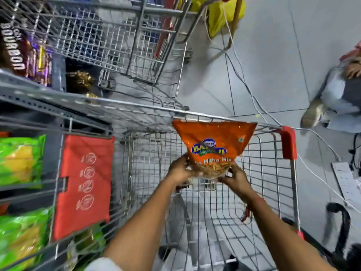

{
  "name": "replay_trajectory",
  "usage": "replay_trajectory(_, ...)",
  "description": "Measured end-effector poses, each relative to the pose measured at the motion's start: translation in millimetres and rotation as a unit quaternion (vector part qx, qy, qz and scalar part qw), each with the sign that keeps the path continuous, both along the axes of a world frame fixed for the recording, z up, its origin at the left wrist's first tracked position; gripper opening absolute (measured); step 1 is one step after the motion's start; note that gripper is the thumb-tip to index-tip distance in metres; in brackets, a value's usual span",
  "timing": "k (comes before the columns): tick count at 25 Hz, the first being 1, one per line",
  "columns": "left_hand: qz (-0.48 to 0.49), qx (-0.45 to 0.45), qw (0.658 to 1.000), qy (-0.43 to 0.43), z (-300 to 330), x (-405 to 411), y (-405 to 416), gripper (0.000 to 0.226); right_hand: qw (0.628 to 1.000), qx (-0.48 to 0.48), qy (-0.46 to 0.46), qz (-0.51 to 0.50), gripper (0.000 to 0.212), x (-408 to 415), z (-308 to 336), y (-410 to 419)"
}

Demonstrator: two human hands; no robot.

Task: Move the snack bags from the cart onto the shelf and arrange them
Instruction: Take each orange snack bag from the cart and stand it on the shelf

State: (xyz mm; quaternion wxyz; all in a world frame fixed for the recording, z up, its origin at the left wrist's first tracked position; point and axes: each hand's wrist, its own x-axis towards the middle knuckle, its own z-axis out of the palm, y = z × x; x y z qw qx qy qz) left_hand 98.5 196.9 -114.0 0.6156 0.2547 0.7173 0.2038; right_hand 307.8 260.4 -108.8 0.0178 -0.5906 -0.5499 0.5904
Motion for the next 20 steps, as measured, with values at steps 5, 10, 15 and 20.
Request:
replay_trajectory(5, 0.039, 0.094, 0.994, 0.045, 81, -39, -37, 0.074, 0.996, 0.045, 0.078, 0.022, 0.063, -36, 55, -26)
replay_trajectory(10, 0.182, 0.258, 0.944, 0.100, 213, -74, -133, 0.058, 0.955, 0.167, 0.212, 0.124, 0.066, -97, 164, -74)
replay_trajectory(15, 0.331, 0.410, 0.824, 0.208, 370, -101, -249, 0.056, 0.861, 0.256, 0.388, 0.208, 0.065, -165, 320, -157)
replay_trajectory(20, 0.426, 0.515, 0.679, 0.305, 521, -114, -379, 0.054, 0.746, 0.252, 0.556, 0.266, 0.064, -236, 459, -257)
